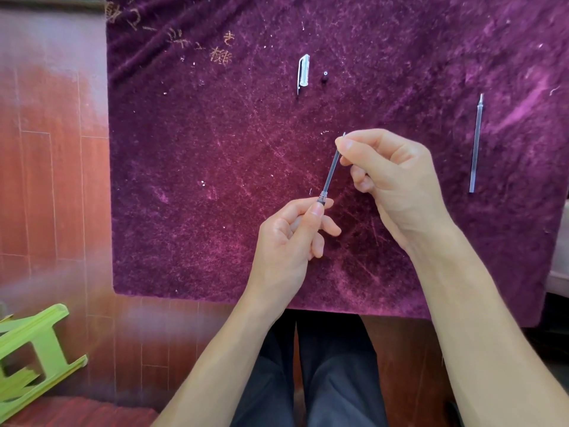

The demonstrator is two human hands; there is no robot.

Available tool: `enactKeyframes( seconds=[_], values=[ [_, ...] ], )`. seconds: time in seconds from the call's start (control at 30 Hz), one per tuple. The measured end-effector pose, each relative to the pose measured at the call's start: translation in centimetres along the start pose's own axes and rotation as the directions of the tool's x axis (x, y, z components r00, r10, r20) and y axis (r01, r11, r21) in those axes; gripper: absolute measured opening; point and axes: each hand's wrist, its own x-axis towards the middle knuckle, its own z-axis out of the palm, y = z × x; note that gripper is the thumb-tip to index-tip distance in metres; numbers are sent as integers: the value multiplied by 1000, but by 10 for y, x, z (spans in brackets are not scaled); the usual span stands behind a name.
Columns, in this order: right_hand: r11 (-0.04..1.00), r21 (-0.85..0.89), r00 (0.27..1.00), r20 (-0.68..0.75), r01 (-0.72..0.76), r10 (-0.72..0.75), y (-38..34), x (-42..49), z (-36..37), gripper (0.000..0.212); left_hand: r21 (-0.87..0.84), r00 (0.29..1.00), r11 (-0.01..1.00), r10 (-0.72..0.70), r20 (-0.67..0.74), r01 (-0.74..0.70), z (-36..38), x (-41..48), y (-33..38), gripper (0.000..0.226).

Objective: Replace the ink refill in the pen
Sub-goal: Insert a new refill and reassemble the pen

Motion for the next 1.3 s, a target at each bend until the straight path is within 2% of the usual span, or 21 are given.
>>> enactKeyframes(
  seconds=[0.2,0.5,0.83,1.0,1.07,1.17,1.3],
  values=[
    [998,-58,999,45,-16,19,11,-8,4,9,-8,1000,1000,-6,-21,6,-2,0,1,24],
    [999,-47,994,107,-15,20,18,-19,10,9,-40,1000,999,-15,-25,14,-5,5,2,25],
    [1000,-27,995,98,-6,9,18,-21,11,9,-54,999,998,-24,-34,22,-3,10,5,24],
    [997,-80,997,78,-13,19,12,-20,12,13,-40,999,999,-22,-37,20,-3,14,7,25],
    [990,-130,998,-25,46,-49,6,-16,13,14,-33,999,999,-21,-39,20,-5,16,9,25],
    [935,-318,960,-170,159,-221,-6,3,16,9,-42,999,999,-21,-46,19,-5,21,11,24],
    [773,-595,893,-197,220,-405,-16,41,24,18,-64,998,998,-24,-52,20,-5,27,13,23]
  ],
)
